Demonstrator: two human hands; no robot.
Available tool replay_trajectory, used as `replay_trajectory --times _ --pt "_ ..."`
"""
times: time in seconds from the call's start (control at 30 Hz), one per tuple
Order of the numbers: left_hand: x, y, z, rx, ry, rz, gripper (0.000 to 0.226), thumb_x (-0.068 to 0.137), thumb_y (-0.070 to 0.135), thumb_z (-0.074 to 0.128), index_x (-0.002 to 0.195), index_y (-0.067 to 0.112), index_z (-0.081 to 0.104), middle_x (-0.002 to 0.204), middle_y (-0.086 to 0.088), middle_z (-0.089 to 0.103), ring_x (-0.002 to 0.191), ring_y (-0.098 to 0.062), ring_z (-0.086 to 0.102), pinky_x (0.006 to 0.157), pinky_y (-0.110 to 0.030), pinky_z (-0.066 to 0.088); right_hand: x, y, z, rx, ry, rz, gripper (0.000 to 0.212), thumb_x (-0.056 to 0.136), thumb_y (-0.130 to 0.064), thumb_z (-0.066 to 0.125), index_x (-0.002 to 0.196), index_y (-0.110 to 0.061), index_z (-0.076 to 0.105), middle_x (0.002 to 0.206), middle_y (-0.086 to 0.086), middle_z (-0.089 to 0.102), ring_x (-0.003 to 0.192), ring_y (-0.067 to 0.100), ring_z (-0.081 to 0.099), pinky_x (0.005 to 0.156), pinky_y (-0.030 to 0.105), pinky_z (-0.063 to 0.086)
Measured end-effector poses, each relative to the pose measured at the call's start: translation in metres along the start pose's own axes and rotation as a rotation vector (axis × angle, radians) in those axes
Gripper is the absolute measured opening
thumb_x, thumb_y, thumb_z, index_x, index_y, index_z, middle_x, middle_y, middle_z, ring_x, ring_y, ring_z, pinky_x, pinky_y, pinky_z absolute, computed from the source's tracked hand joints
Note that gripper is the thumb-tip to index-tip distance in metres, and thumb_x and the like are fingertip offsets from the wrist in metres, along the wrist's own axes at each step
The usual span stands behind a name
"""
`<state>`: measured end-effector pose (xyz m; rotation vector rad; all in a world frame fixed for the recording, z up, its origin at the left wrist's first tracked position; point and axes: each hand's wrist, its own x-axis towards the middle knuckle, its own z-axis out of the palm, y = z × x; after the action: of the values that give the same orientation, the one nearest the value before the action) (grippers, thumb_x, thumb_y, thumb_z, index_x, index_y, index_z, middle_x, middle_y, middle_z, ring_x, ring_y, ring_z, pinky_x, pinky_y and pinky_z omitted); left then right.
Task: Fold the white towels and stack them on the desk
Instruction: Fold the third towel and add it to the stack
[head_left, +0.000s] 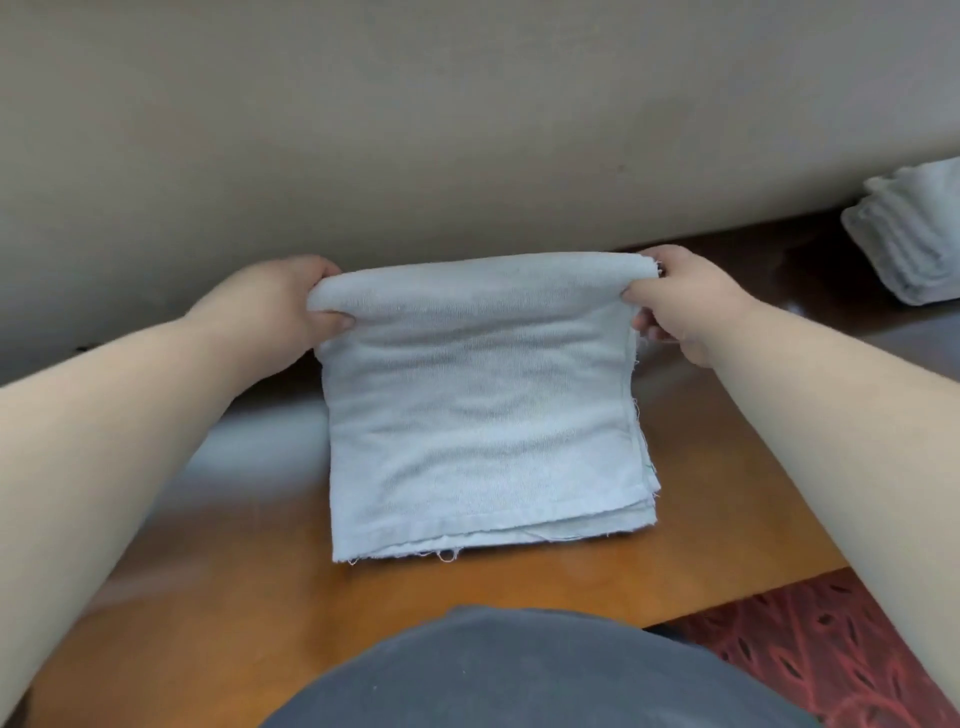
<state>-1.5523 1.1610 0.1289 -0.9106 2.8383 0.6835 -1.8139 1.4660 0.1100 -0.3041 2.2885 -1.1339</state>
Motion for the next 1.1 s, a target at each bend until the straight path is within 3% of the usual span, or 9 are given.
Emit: replay_trajectory --times 0.17,0.27,0.37,0.43,0.5,0.63,0.8,0.9,1.1 --pt "-0.057 0.012 -0.002 0.053 0.154 0.100 0.012 0.080 0.034 0.067 0.085 0.039 0.057 0.077 0.021 0.060 0.065 0.000 0.054 0.052 -0.025 0.039 -0.044 0.014 -0.009 0.265 -0.084 -0.033 0.029 0.082 -0.011 0.057 0.104 -0.031 0.056 0.106 0.005 0.069 0.086 0.021 0.076 0.068 0.039 0.062" --pt "-0.090 0.007 0.015 0.139 0.193 0.202 0.024 0.074 0.018 0.072 0.087 0.034 0.060 0.089 0.015 0.062 0.085 -0.010 0.057 0.067 -0.036 0.050 -0.073 0.040 -0.013 0.145 -0.057 -0.135 0.037 0.080 -0.006 0.058 0.093 -0.040 0.061 0.092 -0.010 0.072 0.085 0.004 0.070 0.077 0.036 0.056" --pt "-0.117 0.000 0.042 0.168 0.258 0.274 0.042 0.065 0.003 0.084 0.101 0.014 0.066 0.110 -0.006 0.065 0.102 -0.037 0.059 0.082 -0.049 0.052 -0.099 0.064 -0.011 0.060 -0.115 -0.155 0.028 0.070 -0.033 0.063 0.095 -0.047 0.062 0.095 -0.020 0.068 0.082 -0.002 0.059 0.078 0.029 0.045" --pt "-0.128 -0.005 0.057 0.212 0.269 0.352 0.046 0.056 -0.003 0.088 0.095 0.008 0.067 0.107 -0.012 0.066 0.097 -0.041 0.060 0.079 -0.051 0.053 -0.111 0.079 -0.004 0.051 -0.157 -0.119 0.029 0.066 -0.054 0.064 0.094 -0.046 0.062 0.099 -0.021 0.065 0.088 -0.005 0.058 0.083 0.028 0.043" --pt "-0.134 -0.009 0.068 0.249 0.274 0.411 0.051 0.049 -0.004 0.091 0.092 0.008 0.066 0.102 -0.013 0.066 0.092 -0.041 0.060 0.076 -0.051 0.053 -0.117 0.089 0.003 -0.027 -0.118 -0.103 0.031 0.068 -0.064 0.063 0.090 -0.042 0.062 0.088 -0.018 0.064 0.073 -0.001 0.057 0.072 0.026 0.046" --pt "-0.144 -0.015 0.082 0.274 0.294 0.465 0.055 0.045 -0.002 0.091 0.089 0.013 0.061 0.097 -0.011 0.064 0.086 -0.040 0.059 0.074 -0.048 0.052 -0.119 0.102 0.012 -0.073 -0.084 -0.097 0.013 0.085 -0.036 0.072 0.088 -0.037 0.060 0.085 -0.014 0.058 0.049 0.002 0.046 0.046 0.011 0.039" --pt "-0.162 -0.019 0.094 0.326 0.309 0.543 0.029 0.062 0.012 0.070 0.088 0.019 0.058 0.092 -0.007 0.062 0.083 -0.037 0.057 0.078 -0.043 0.043 -0.123 0.115 0.012 -0.165 -0.120 -0.148 0.023 0.087 -0.019 0.069 0.094 -0.038 0.057 0.107 -0.019 0.054 0.077 -0.018 0.051 0.062 0.001 0.036" --pt "-0.174 -0.017 0.106 0.396 0.221 0.507 0.042 0.046 0.015 0.086 0.083 0.018 0.065 0.092 -0.005 0.061 0.083 -0.034 0.055 0.076 -0.044 0.044 -0.129 0.124 0.013 -0.252 -0.175 -0.204 0.030 0.086 -0.014 0.069 0.094 -0.039 0.055 0.113 -0.019 0.051 0.102 -0.020 0.047 0.081 -0.002 0.031" --pt "-0.178 0.002 0.113 0.475 -0.078 0.348 0.055 0.038 0.038 0.095 0.082 0.023 0.066 0.091 -0.001 0.060 0.082 -0.031 0.060 0.074 -0.042 0.049 -0.135 0.139 0.021 -0.438 -0.226 -0.301 0.032 0.084 -0.015 0.068 0.094 -0.040 0.050 0.108 -0.014 0.045 0.101 -0.009 0.050 0.086 0.006 0.035"
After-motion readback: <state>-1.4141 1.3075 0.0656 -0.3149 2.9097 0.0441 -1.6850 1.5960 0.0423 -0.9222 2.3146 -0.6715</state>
